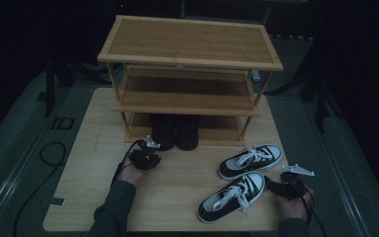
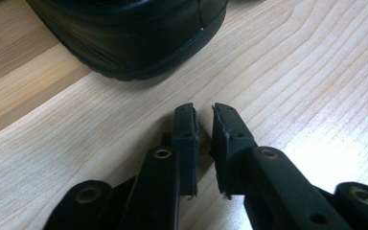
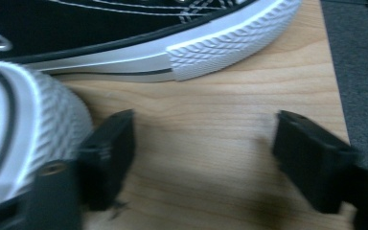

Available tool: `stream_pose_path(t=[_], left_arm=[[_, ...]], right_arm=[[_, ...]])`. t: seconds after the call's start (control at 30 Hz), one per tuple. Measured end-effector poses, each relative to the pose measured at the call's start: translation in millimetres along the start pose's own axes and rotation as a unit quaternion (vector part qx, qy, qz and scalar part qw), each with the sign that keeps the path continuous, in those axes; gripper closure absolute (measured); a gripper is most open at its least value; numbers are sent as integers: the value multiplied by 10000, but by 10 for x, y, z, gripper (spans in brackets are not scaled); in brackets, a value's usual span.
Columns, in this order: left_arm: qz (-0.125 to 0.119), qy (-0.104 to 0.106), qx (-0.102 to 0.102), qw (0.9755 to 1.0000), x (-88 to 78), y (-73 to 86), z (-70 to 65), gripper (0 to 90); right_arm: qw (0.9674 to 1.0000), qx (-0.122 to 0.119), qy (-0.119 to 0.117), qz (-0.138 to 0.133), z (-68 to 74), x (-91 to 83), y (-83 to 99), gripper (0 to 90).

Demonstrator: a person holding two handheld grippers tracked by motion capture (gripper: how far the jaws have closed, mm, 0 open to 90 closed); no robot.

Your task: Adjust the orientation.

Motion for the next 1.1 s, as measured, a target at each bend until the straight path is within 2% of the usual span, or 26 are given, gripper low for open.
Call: stream_pose_path(t=[0.2, 0.3, 0.5, 0.7, 0.87, 1.1], left_arm=[[-61, -22, -11, 10000, -14, 26, 20, 751], [-77, -61, -29, 9999, -16, 29, 31, 716], [-98, -85, -86, 9999, -15, 30, 48, 667], [-81, -43, -85, 9999, -22, 39, 60, 633], [-112, -40, -91, 9999, -22, 46, 61, 632], [-142, -29, -95, 9999, -23, 53, 63, 631]], right_arm=[[9995, -24, -304, -106, 13, -70, -39, 491], [9992, -42, -310, -237, -4, -145, -96, 550], [9985, -233, -328, -359, -10, -301, -257, 666], [9971, -334, -528, -433, 42, -375, -385, 862], [9966, -417, -575, -430, 96, -401, -459, 849], [9957, -405, -642, -525, 171, -429, -614, 623]])
Point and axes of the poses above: each handheld gripper's, and its own axes: x roughly forward along the jaws, y roughly out of its underside, z roughly to its left, the point moved 4 cm from there along x, roughly forward along the jaws, and after that the axes turned 15 degrees about -x, right-handed, at the moved point
